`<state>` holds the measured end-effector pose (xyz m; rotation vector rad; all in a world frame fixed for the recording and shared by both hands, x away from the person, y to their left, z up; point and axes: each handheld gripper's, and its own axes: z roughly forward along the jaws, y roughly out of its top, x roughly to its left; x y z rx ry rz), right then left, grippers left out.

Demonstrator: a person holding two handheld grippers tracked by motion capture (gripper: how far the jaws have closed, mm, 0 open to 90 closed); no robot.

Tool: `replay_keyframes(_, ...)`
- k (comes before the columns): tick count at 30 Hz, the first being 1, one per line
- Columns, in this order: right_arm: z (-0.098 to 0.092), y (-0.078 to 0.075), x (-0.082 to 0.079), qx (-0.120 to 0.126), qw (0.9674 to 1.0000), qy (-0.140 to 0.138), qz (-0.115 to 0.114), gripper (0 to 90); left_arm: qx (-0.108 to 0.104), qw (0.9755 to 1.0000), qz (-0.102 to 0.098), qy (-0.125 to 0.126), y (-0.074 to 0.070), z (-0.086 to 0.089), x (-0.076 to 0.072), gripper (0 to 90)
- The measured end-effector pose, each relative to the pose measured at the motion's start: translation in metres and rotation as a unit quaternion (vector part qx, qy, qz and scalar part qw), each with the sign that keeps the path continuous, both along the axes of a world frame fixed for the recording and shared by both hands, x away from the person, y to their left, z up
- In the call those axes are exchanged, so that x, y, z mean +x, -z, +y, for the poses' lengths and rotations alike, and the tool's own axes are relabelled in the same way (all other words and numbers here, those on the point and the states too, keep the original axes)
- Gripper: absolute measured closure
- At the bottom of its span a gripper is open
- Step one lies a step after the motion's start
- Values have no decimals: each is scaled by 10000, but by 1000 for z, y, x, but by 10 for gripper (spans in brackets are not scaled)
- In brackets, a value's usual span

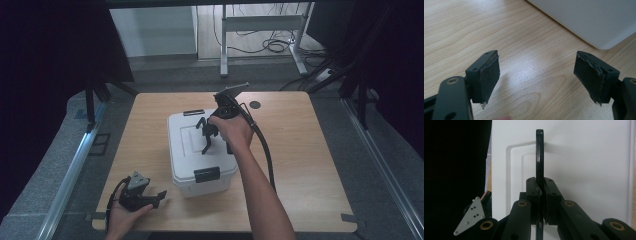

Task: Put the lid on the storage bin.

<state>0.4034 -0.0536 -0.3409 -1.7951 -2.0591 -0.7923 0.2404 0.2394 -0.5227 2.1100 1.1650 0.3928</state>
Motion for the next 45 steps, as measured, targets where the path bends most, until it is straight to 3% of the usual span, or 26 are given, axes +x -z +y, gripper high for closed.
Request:
replay_keyframes(11, 2, 10, 4, 47, 9999, 113, 102, 847, 44, 10000, 18, 16, 0, 0, 0, 211)
replay_keyframes(23, 3, 21, 3, 76, 9998, 44, 184, 843, 74, 10000, 10, 33, 1, 0, 1, 211)
replay_keyframes(28, 0, 24, 1, 197, 9996, 41, 207, 828, 91, 9999, 17, 38, 1, 0, 1, 211)
replay_keyframes(36, 0, 24, 1, 147, 9998, -94, 125, 794, 89, 10000, 15, 32, 1, 0, 1, 211)
replay_keyframes(38, 0, 23, 1, 134, 9997, -168, 81, 764, 81, 10000, 11, 33, 1, 1, 1, 211)
replay_keyframes(45, -9, 15, -3, 188, 9982, -484, -308, 517, 95, 10000, 2, 6, 1, 1, 1, 211)
